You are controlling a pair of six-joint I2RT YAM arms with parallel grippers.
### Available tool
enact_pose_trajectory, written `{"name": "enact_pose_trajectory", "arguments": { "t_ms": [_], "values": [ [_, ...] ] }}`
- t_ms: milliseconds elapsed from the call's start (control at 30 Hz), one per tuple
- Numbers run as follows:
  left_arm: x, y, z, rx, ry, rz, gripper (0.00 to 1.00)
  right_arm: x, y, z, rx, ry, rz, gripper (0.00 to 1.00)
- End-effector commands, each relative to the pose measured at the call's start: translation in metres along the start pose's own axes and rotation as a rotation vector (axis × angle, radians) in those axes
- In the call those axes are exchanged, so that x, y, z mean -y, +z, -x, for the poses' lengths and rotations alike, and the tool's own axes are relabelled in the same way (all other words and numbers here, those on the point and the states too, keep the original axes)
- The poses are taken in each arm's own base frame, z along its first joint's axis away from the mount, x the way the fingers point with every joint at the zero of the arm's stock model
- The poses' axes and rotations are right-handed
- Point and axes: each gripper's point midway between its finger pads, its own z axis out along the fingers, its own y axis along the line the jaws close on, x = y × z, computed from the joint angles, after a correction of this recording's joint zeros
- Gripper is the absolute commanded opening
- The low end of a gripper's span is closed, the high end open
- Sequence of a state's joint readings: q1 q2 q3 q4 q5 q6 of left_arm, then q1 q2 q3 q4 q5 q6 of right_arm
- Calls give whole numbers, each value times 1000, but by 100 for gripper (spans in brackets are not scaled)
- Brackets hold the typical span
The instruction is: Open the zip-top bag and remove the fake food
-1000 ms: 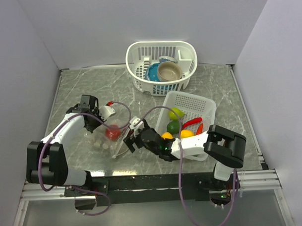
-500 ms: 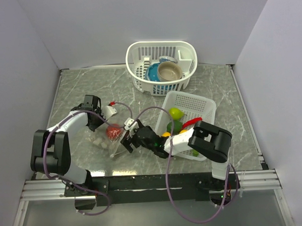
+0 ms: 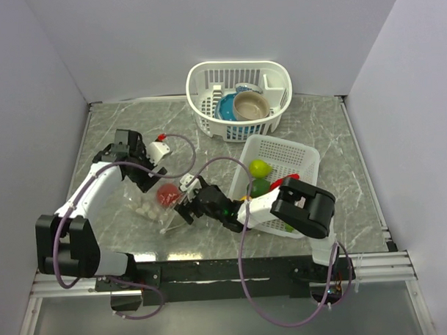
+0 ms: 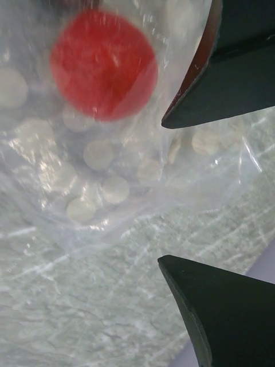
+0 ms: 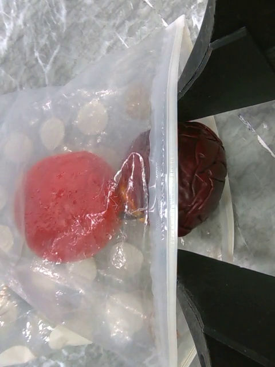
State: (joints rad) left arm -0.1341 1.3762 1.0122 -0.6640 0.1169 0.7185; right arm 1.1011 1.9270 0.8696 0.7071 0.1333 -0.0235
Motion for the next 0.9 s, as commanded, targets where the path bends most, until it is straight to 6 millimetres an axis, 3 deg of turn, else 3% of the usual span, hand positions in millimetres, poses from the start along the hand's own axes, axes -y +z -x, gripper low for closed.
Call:
{"name": "enact_pose_trajectory", "arguments": {
  "t_ms": [0,133,200,367,533,600,667,700,767,800,867],
  "values": [
    [28,8,-9,1,-50,-102,99,2,5,6,18,21,1,96],
    [24,23,-10,20,-74,-63,99,0,1,7,19,28,17,93],
    [22,29,-9,24,-85,-50,99,-3,-1,7,19,53,29,85],
    [22,50,-9,41,-126,-45,99,-13,-12,21,24,105,85,54],
    [32,73,-32,-18,-129,-38,99,-14,-37,50,44,140,106,28],
    [35,79,-40,-43,-127,-31,99,-13,-52,68,71,146,113,25],
    [35,82,-46,-58,-127,-22,99,-12,-64,69,51,147,116,25],
    [35,84,-49,-69,-127,-15,99,-11,-76,83,80,150,124,25],
    [34,87,-56,-89,-122,0,99,-14,-89,82,47,149,146,23],
    [35,89,-58,-100,-122,-7,99,-11,-101,93,68,150,141,22],
    [36,89,-61,-113,-122,-5,99,-3,-115,85,31,156,99,21]
  ]
}}
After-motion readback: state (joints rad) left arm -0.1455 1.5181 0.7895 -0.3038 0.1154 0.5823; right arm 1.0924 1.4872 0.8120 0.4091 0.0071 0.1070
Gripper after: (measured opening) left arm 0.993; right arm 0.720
